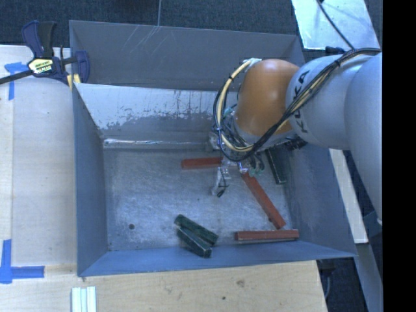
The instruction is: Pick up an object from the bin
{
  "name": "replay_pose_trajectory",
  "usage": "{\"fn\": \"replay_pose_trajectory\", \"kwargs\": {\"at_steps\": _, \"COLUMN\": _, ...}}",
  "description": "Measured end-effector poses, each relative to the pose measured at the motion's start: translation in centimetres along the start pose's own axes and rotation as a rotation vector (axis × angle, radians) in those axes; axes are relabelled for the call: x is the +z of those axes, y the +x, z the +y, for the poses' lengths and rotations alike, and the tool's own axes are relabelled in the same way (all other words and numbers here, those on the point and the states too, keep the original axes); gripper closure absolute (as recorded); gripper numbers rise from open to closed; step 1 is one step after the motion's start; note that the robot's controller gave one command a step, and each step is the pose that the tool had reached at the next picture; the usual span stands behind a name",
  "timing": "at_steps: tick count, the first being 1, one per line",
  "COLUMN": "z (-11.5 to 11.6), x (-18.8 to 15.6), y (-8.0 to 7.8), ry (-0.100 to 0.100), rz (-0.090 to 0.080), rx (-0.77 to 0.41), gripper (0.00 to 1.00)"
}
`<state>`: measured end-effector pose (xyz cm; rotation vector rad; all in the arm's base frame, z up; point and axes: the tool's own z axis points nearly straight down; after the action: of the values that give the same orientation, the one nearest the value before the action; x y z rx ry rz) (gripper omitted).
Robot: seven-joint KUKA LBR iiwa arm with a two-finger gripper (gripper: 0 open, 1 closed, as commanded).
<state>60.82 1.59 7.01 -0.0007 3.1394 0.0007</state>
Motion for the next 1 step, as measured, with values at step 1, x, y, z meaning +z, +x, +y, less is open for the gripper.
{"fn": "replay_pose_trajectory", "kwargs": {"at_steps": 1, "z": -0.01, "x": -0.16, "y": -0.13, "ry": 0.000, "rz": -0.004, "rx": 0.001, "gripper": 1.00}}
